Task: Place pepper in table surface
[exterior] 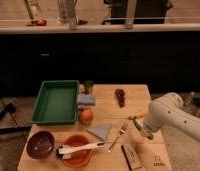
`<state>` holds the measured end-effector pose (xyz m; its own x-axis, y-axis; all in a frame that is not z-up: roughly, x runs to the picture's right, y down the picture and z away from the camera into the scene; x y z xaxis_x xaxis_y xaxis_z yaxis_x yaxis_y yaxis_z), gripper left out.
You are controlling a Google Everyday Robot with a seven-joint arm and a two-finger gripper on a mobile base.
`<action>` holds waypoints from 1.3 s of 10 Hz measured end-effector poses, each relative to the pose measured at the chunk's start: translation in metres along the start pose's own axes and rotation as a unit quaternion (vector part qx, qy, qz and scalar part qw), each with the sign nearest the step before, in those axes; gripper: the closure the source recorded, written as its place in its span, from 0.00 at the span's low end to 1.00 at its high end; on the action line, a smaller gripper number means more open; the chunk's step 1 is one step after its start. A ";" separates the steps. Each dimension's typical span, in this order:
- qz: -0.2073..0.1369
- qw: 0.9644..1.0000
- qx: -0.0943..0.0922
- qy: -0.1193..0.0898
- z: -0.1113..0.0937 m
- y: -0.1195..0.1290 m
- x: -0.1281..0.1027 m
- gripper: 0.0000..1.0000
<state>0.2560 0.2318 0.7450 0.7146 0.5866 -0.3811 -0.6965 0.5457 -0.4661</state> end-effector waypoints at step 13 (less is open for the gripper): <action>0.081 0.996 0.004 -0.028 0.052 -0.013 0.019 0.86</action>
<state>0.2753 0.2664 0.7853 0.5880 0.6996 -0.4059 -0.8031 0.4452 -0.3959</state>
